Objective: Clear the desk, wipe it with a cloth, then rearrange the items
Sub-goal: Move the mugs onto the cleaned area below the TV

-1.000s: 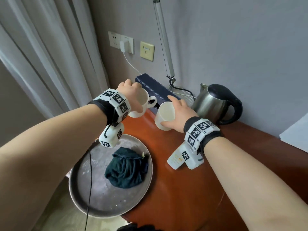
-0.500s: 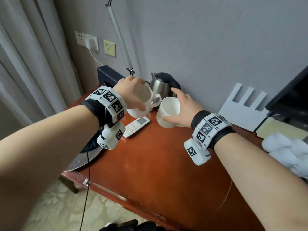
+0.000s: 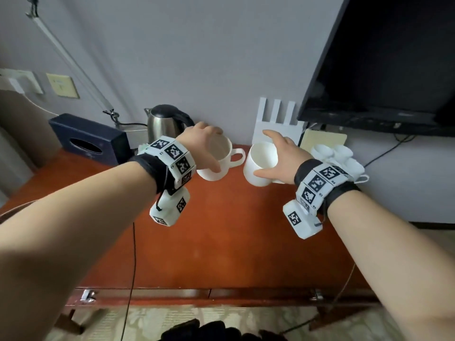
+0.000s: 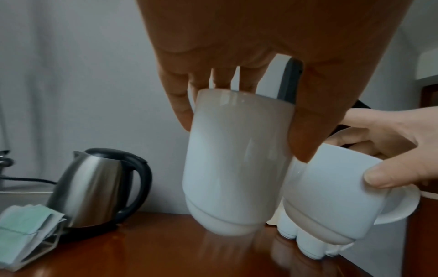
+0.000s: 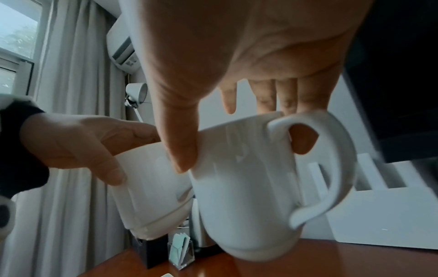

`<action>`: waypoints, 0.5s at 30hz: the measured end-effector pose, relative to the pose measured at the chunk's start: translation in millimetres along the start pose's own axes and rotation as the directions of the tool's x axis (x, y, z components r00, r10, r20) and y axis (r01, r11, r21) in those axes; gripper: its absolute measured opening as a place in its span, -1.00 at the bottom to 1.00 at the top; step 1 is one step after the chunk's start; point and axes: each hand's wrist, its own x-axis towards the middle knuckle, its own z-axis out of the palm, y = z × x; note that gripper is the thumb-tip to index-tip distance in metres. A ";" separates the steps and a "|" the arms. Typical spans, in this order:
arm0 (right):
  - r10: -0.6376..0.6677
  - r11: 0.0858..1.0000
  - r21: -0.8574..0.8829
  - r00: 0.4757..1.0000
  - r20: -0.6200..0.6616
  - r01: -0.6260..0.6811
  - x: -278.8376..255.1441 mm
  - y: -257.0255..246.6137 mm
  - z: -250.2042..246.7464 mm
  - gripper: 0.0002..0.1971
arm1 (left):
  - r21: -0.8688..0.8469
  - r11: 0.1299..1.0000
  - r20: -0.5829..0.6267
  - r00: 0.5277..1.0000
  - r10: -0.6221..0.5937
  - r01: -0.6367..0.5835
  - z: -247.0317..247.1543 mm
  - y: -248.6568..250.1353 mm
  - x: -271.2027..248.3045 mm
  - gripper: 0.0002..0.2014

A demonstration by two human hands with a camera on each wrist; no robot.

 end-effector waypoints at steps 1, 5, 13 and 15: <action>0.022 1.000 0.001 1.000 0.003 -0.022 -4.1 7.5 1.2 -0.02 | 0.002 1.000 0.014 1.000 0.017 -0.017 4.0 6.4 0.9 -0.12; 0.095 0.995 0.030 0.996 -0.002 -0.095 -17.9 41.8 1.5 0.00 | 0.021 0.996 0.055 0.995 0.087 -0.088 20.6 33.0 6.2 -0.13; 0.196 0.980 0.043 0.980 -0.028 -0.195 -17.4 145.0 -9.9 -0.03 | 0.007 0.985 0.116 0.979 0.170 -0.172 71.3 103.9 44.5 -0.11; 0.206 0.978 0.027 0.978 -0.019 -0.205 -11.6 176.6 -14.0 -0.04 | 0.026 0.980 0.145 0.971 0.193 -0.198 87.4 128.3 59.9 -0.11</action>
